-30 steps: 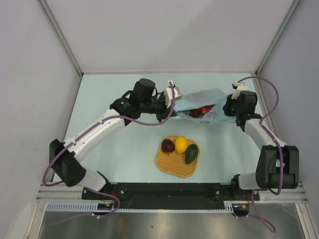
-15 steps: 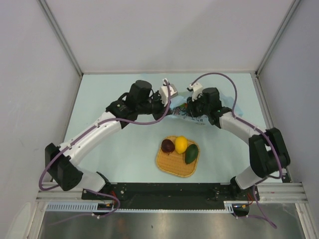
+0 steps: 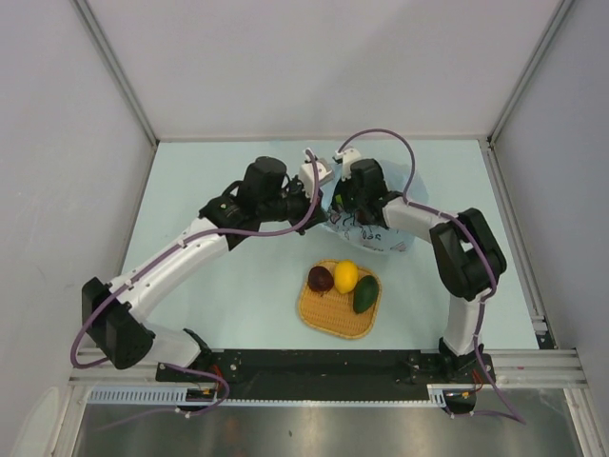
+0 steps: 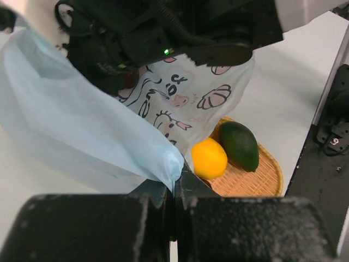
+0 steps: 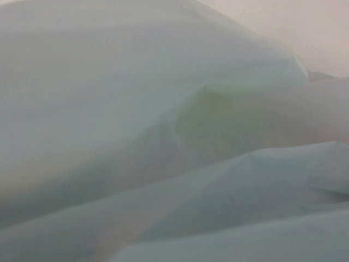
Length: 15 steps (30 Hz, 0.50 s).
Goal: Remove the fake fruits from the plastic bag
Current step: Take out the fake fruit from the plastic bag.
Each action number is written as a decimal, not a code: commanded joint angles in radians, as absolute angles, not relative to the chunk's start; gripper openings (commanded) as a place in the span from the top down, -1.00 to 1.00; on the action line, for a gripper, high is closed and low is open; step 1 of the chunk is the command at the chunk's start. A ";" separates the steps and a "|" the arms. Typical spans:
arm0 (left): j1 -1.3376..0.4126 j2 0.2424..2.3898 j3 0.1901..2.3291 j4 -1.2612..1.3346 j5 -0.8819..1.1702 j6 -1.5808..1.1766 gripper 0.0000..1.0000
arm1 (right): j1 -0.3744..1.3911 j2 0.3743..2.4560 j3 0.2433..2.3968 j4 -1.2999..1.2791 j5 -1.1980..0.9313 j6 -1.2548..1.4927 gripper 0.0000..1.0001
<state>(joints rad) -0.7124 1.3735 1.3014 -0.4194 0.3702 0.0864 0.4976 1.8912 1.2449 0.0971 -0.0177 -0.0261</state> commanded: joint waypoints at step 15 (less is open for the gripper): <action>-0.721 1.388 1.287 -0.387 0.431 0.074 0.99 | 0.538 2.220 1.577 0.146 0.264 -0.388 -0.99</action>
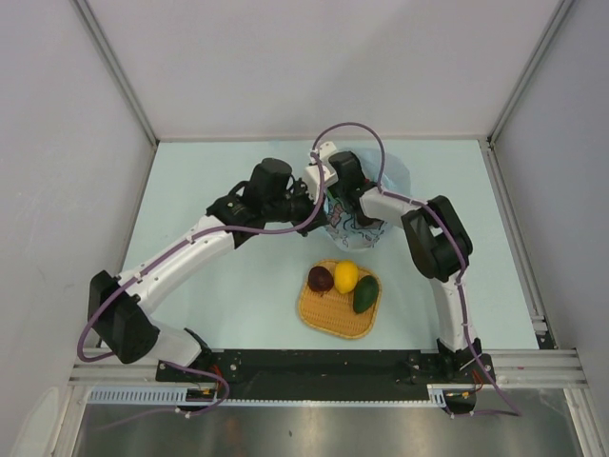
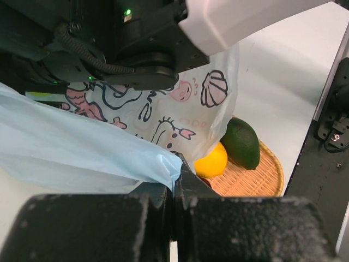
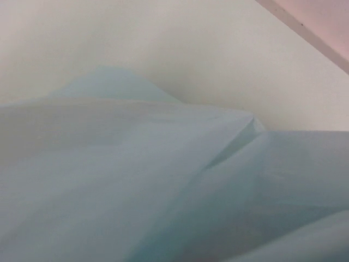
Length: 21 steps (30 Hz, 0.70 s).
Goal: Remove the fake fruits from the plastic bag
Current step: Take out the fake fruit from the plastic bag.
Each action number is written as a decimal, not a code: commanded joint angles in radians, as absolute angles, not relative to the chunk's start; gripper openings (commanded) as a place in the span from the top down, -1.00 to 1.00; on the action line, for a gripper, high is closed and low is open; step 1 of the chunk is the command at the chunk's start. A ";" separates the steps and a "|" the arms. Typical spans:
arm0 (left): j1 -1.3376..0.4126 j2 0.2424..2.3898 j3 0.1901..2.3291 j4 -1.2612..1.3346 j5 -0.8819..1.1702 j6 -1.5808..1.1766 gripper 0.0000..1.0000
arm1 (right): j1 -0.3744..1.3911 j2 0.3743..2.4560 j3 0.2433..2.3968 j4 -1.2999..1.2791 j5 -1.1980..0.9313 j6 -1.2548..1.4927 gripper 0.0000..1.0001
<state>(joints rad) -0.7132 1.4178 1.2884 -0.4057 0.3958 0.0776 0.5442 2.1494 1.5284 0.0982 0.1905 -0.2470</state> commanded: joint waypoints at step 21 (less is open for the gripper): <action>-0.713 1.410 1.276 -0.345 0.350 0.089 0.99 | 0.529 1.918 1.510 0.034 -0.039 -0.203 -0.34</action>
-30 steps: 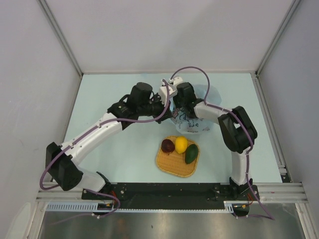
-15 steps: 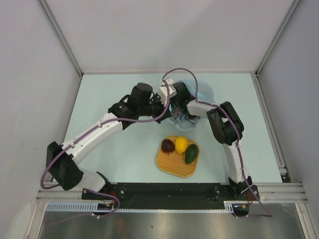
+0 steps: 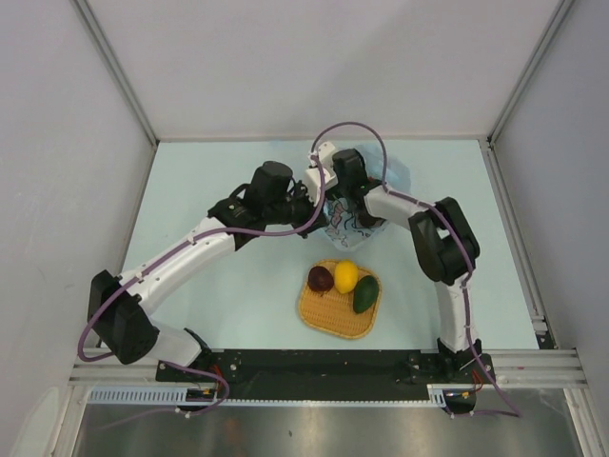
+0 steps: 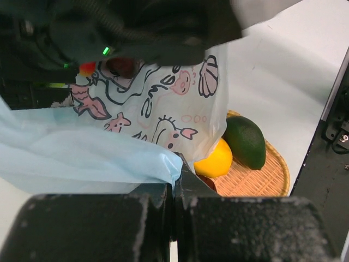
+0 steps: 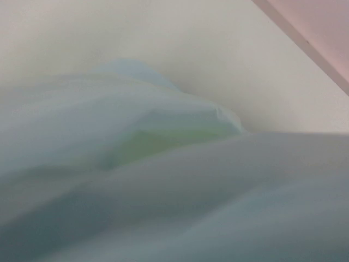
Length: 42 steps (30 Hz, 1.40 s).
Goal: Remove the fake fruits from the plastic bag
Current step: Take out the fake fruit from the plastic bag, then place the fake fruit on the plate.
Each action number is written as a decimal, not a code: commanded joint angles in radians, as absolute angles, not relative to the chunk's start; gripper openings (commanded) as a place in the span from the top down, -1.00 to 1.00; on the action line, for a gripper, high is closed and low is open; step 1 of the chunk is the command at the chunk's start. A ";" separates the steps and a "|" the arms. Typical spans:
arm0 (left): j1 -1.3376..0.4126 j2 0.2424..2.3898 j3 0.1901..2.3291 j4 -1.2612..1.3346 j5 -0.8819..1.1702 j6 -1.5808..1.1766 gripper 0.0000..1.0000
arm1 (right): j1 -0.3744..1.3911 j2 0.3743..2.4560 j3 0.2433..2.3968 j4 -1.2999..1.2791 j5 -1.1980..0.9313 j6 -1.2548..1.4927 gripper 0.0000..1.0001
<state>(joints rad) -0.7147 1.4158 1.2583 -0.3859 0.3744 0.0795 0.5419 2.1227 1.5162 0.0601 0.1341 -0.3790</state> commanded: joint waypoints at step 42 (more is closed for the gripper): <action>-0.526 1.447 1.597 -0.509 1.118 0.015 -0.12 | 0.825 0.736 0.494 0.212 -0.293 -1.382 -0.14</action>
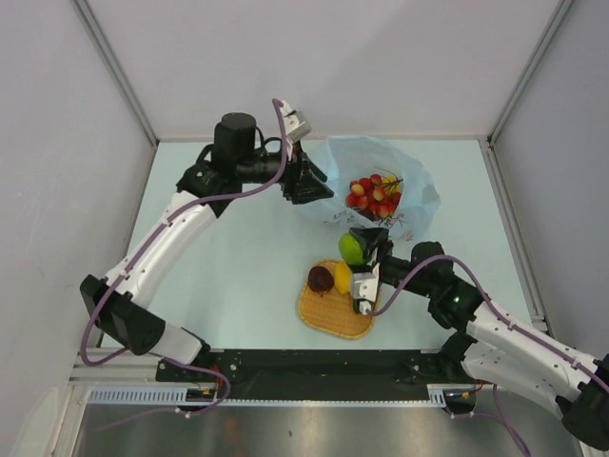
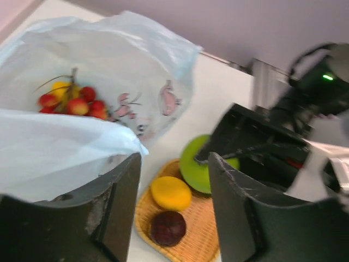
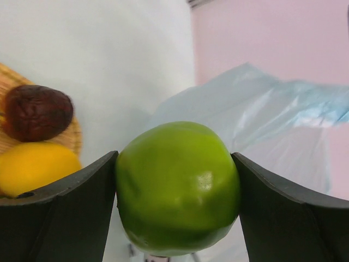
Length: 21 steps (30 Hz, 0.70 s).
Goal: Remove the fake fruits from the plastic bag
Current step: Place the fake fruit on the plate.
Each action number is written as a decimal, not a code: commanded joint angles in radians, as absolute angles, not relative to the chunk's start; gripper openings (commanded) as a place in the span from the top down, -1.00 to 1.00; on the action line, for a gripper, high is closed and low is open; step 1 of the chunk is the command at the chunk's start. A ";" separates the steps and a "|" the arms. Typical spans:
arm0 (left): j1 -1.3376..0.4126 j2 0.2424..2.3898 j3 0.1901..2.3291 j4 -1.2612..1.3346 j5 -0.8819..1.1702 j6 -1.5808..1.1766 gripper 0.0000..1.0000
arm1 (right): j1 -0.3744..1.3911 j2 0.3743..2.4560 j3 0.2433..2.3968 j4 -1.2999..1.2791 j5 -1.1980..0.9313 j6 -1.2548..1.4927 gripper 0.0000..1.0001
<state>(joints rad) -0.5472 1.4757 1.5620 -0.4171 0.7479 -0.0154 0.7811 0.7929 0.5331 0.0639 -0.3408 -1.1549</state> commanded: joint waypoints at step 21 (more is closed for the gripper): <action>-0.594 1.488 1.448 -0.456 1.150 0.072 0.10 | 0.914 0.678 0.460 0.221 -0.279 -1.453 -0.19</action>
